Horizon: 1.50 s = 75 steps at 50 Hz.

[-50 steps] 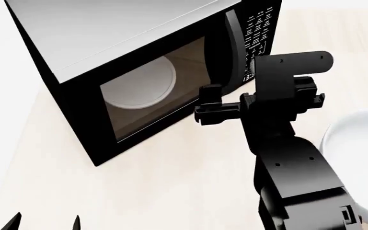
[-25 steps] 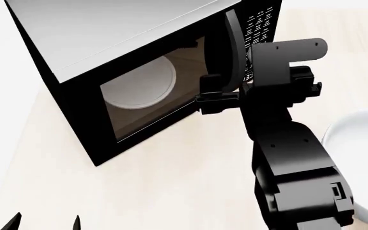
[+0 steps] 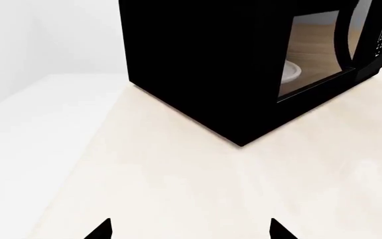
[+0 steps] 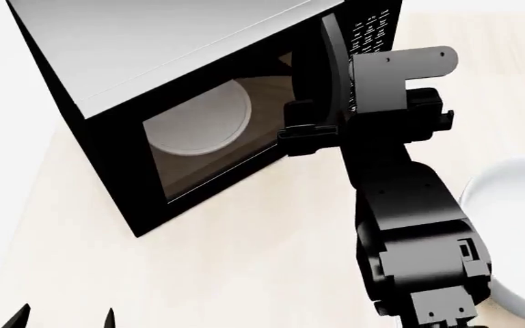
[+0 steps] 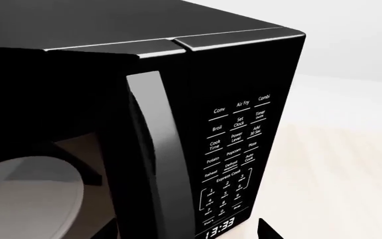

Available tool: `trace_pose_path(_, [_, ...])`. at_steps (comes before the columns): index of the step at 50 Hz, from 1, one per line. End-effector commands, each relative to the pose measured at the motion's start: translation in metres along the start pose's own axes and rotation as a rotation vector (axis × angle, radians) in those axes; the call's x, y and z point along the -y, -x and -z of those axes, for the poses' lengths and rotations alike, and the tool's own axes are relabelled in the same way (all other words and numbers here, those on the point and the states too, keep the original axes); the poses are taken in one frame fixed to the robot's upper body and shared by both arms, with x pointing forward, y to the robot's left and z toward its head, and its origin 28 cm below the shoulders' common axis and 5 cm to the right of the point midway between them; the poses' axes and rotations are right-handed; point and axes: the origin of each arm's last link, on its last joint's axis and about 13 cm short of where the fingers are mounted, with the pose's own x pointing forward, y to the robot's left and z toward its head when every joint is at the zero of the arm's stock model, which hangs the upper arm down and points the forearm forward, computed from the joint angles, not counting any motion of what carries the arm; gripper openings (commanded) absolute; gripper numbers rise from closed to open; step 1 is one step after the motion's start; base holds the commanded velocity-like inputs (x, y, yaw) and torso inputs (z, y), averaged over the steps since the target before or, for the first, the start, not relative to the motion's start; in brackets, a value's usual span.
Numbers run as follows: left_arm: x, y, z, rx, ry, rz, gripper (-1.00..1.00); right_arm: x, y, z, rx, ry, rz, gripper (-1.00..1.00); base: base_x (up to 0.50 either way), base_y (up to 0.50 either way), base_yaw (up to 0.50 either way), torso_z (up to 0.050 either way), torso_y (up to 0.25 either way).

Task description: Open the microwave.

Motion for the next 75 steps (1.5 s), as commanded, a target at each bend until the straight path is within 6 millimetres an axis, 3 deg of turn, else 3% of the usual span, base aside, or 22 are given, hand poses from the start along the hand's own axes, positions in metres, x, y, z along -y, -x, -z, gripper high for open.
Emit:
trace_pose_path(1, [0.000,0.002,0.003,-0.017,0.005,0.000,1.00,-0.001,-0.007,0.000,-0.008,0.008,0.003,1.00,0.00,0.00,0.00,0.000,0.000])
trace_pose_path(15, [0.000,-0.001,0.003,-0.018,0.007,0.001,1.00,-0.005,-0.011,0.003,-0.015,0.004,-0.002,1.00,0.00,0.00,0.00,0.000,-0.001])
trace_pose_path(16, [0.000,-0.001,0.003,-0.018,0.007,0.001,1.00,-0.005,-0.011,0.002,-0.014,0.002,-0.001,-1.00,0.00,0.00,0.00,0.000,0.000])
trace_pose_path(43, [0.000,0.001,0.003,-0.018,0.008,0.000,1.00,-0.009,0.006,0.000,0.024,-0.019,-0.039,-1.00,0.00,0.00,0.00,0.000,0.000])
trace_pose_path(75, [0.000,-0.001,0.003,-0.018,0.006,-0.003,1.00,-0.019,0.056,0.011,0.067,-0.029,-0.094,-1.00,0.00,0.00,0.00,0.000,0.000])
